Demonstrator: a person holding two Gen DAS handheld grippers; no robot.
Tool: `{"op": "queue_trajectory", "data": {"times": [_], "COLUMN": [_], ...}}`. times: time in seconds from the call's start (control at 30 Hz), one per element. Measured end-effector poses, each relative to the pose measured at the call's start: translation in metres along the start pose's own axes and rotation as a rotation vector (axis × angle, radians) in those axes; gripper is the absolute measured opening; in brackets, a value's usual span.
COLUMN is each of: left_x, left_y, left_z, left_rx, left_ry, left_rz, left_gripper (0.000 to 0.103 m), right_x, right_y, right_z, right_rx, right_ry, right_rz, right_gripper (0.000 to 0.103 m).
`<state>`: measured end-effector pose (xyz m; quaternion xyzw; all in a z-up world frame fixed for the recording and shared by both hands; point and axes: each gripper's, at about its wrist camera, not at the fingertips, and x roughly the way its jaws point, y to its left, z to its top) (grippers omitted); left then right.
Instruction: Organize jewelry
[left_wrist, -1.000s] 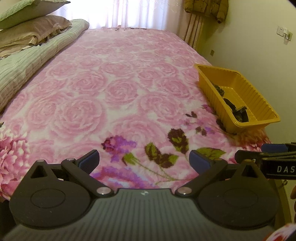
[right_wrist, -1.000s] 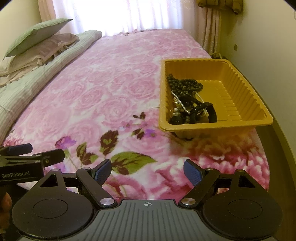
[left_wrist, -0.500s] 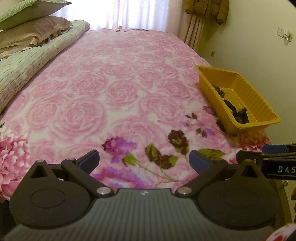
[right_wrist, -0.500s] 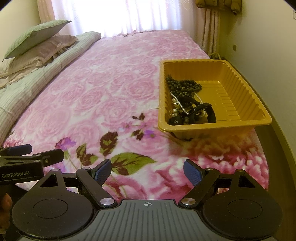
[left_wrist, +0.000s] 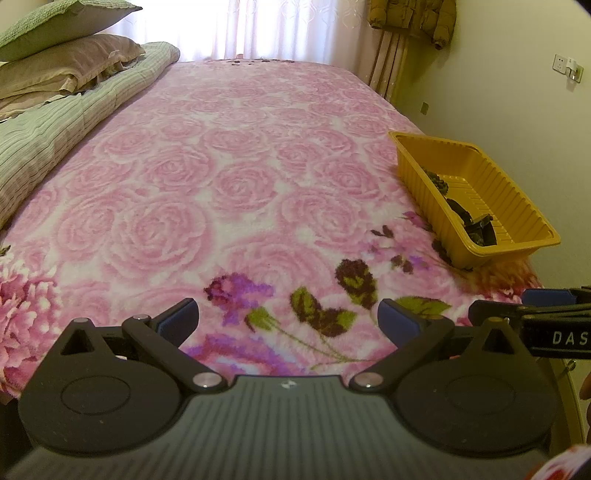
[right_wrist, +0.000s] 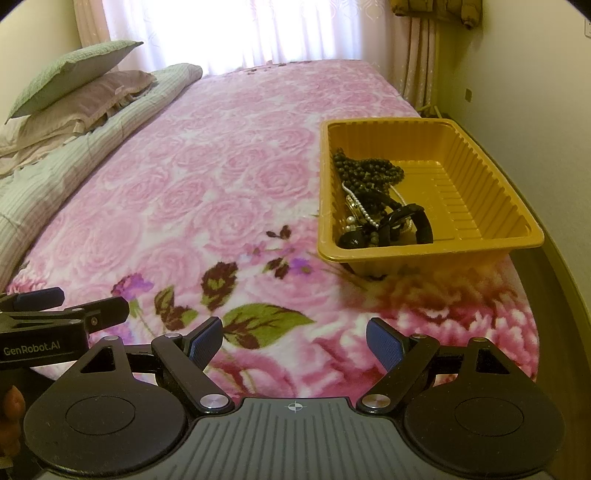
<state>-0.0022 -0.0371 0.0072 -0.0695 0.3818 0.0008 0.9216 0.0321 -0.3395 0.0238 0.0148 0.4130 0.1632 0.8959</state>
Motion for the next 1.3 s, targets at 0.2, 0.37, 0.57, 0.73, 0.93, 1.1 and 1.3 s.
{"op": "queue_trajectory", "data": {"times": [0.2, 0.37, 0.57, 0.73, 0.93, 1.1, 1.3], "left_x": [-0.0001, -0.0003, -0.0002, -0.0003, -0.0003, -0.0003, -0.0028], "left_y": [-0.0002, 0.0, -0.0001, 0.0002, 0.0005, 0.0, -0.0008], "left_z": [-0.0005, -0.0013, -0.0013, -0.0013, -0.0016, -0.002, -0.0026], "left_rx": [0.001, 0.0, 0.0, 0.0, 0.001, 0.001, -0.006], "left_ry": [0.001, 0.0, 0.001, 0.001, 0.002, 0.0, -0.022], "left_rz": [-0.001, -0.003, -0.003, -0.003, -0.004, -0.009, -0.011], "left_gripper": [0.103, 0.103, 0.103, 0.103, 0.103, 0.103, 0.103], "right_x": [-0.0003, -0.0006, -0.0005, -0.0001, 0.0012, 0.0015, 0.0023], "right_y": [0.0, 0.0003, 0.0004, 0.0, 0.0002, 0.0001, 0.0003], "right_z": [-0.0006, -0.0009, -0.0007, -0.0014, -0.0033, -0.0037, -0.0046], "right_rx": [0.002, 0.001, 0.002, 0.001, 0.0, 0.002, 0.003], "right_ry": [0.0, 0.0, 0.001, 0.003, 0.006, 0.007, 0.008], "right_rz": [0.001, 0.001, 0.0, 0.0, 0.0, 0.001, 0.003], "right_gripper": [0.085, 0.085, 0.085, 0.085, 0.085, 0.085, 0.085]}}
